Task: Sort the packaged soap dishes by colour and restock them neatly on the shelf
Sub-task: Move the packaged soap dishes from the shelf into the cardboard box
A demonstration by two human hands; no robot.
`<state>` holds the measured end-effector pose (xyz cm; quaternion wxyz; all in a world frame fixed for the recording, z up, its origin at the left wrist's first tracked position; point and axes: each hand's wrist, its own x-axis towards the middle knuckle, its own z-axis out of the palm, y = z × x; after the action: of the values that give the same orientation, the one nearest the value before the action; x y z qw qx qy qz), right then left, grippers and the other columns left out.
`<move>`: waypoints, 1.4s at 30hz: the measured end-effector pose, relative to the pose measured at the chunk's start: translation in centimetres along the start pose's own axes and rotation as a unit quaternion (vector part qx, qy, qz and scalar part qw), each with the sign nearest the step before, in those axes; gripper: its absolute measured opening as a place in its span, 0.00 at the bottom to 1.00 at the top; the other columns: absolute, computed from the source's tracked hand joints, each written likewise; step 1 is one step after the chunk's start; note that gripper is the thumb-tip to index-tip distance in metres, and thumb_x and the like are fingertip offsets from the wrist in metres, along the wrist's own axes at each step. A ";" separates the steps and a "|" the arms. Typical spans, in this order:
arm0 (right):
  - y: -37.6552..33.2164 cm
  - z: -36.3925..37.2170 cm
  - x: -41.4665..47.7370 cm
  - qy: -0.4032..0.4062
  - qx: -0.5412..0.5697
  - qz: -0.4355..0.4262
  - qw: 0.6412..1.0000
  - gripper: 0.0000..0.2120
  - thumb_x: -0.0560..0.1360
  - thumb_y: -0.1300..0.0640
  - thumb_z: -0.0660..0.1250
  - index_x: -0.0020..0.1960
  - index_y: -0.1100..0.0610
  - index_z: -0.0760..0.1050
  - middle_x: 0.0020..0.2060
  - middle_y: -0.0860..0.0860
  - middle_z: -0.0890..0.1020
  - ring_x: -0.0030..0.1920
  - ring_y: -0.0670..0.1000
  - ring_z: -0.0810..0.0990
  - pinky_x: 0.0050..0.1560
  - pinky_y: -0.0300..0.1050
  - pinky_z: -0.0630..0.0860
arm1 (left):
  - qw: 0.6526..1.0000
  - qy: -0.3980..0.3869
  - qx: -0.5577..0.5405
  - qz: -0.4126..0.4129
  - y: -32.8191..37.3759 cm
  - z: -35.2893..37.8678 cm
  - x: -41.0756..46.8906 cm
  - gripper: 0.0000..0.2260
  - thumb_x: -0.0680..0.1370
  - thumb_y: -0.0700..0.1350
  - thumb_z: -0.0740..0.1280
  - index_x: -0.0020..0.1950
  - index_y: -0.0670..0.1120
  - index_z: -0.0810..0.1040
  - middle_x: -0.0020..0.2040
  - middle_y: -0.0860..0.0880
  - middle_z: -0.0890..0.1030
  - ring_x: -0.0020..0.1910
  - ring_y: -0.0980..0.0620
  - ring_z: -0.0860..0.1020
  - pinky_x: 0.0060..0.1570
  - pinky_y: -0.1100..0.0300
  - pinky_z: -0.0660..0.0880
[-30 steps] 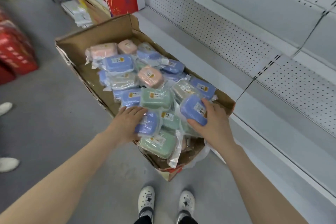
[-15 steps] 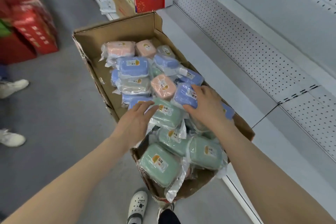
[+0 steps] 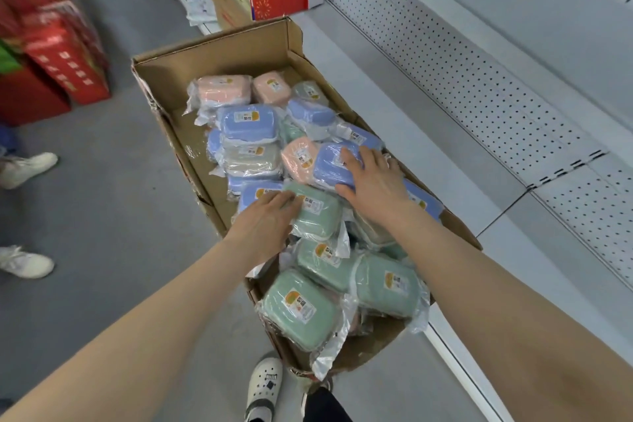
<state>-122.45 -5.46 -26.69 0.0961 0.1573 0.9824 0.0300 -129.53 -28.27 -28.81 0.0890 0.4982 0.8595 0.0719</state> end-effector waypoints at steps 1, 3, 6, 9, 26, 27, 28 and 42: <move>0.2 -0.4 -0.5 0.001 -0.007 -0.003 1.000 0.33 0.81 0.38 0.51 0.80 0.51 0.47 0.76 0.58 0.57 0.75 0.62 0.56 0.72 0.61 0.58 | 1.000 -0.001 0.002 0.003 0.1 -0.5 0.0 0.25 0.80 0.46 0.63 0.76 0.47 0.62 0.75 0.46 0.66 0.72 0.44 0.65 0.69 0.52 0.64; 0.7 -1.4 -1.9 0.013 -0.018 -0.010 1.000 0.31 0.81 0.39 0.51 0.79 0.52 0.51 0.75 0.59 0.60 0.73 0.61 0.60 0.71 0.59 0.60 | 1.000 -0.002 0.010 0.013 0.4 -1.5 -0.1 0.24 0.80 0.46 0.63 0.76 0.48 0.63 0.74 0.47 0.67 0.72 0.44 0.65 0.69 0.51 0.64; 1.4 -3.3 -5.4 0.046 -0.017 -0.011 0.999 0.29 0.81 0.41 0.54 0.77 0.55 0.58 0.71 0.59 0.67 0.69 0.61 0.67 0.69 0.56 0.62 | 0.999 0.008 0.026 0.045 1.4 -3.3 -0.4 0.23 0.80 0.47 0.64 0.75 0.47 0.65 0.72 0.46 0.70 0.70 0.43 0.68 0.69 0.50 0.66; 2.2 -4.9 -10.5 0.077 -0.021 0.011 0.997 0.28 0.80 0.43 0.58 0.75 0.57 0.62 0.66 0.59 0.72 0.66 0.61 0.71 0.67 0.55 0.64 | 0.995 0.030 0.032 0.093 3.1 -5.3 -0.9 0.21 0.79 0.47 0.64 0.73 0.46 0.69 0.68 0.46 0.74 0.66 0.43 0.71 0.66 0.49 0.69; 5.2 -1.5 -48.1 0.198 -0.036 0.338 0.919 0.26 0.78 0.43 0.55 0.66 0.61 0.74 0.58 0.58 0.79 0.54 0.61 0.79 0.55 0.53 0.76 | 0.876 0.136 -0.028 0.462 30.3 -6.5 -5.2 0.14 0.75 0.45 0.71 0.60 0.45 0.80 0.55 0.45 0.82 0.52 0.41 0.79 0.50 0.49 0.76; 5.5 -0.9 -50.0 0.202 -0.037 0.356 0.912 0.26 0.78 0.43 0.56 0.66 0.61 0.74 0.58 0.58 0.79 0.54 0.61 0.79 0.55 0.53 0.76 | 0.866 0.132 -0.032 0.481 32.5 -6.0 -5.5 0.15 0.74 0.45 0.72 0.60 0.44 0.80 0.54 0.45 0.82 0.52 0.41 0.79 0.50 0.49 0.77; 5.9 -0.3 -52.0 0.203 -0.037 0.372 0.905 0.26 0.78 0.43 0.56 0.66 0.61 0.74 0.58 0.58 0.79 0.54 0.61 0.79 0.55 0.54 0.76 | 0.858 0.126 -0.034 0.497 34.8 -5.4 -5.9 0.15 0.75 0.46 0.71 0.60 0.44 0.79 0.54 0.45 0.82 0.52 0.41 0.79 0.50 0.48 0.77; 16.7 5.5 -81.2 0.145 -0.058 0.537 0.829 0.24 0.75 0.47 0.70 0.65 0.61 0.75 0.55 0.58 0.80 0.52 0.61 0.80 0.51 0.53 0.79 | 0.755 0.083 -0.060 0.648 70.0 1.2 -12.3 0.16 0.75 0.48 0.70 0.62 0.47 0.78 0.55 0.49 0.80 0.50 0.45 0.78 0.48 0.52 0.76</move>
<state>-40.67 -15.02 -16.01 -0.0698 0.6479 0.7421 0.1567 -64.23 -4.46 -14.11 -0.0210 0.9215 0.3289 0.2053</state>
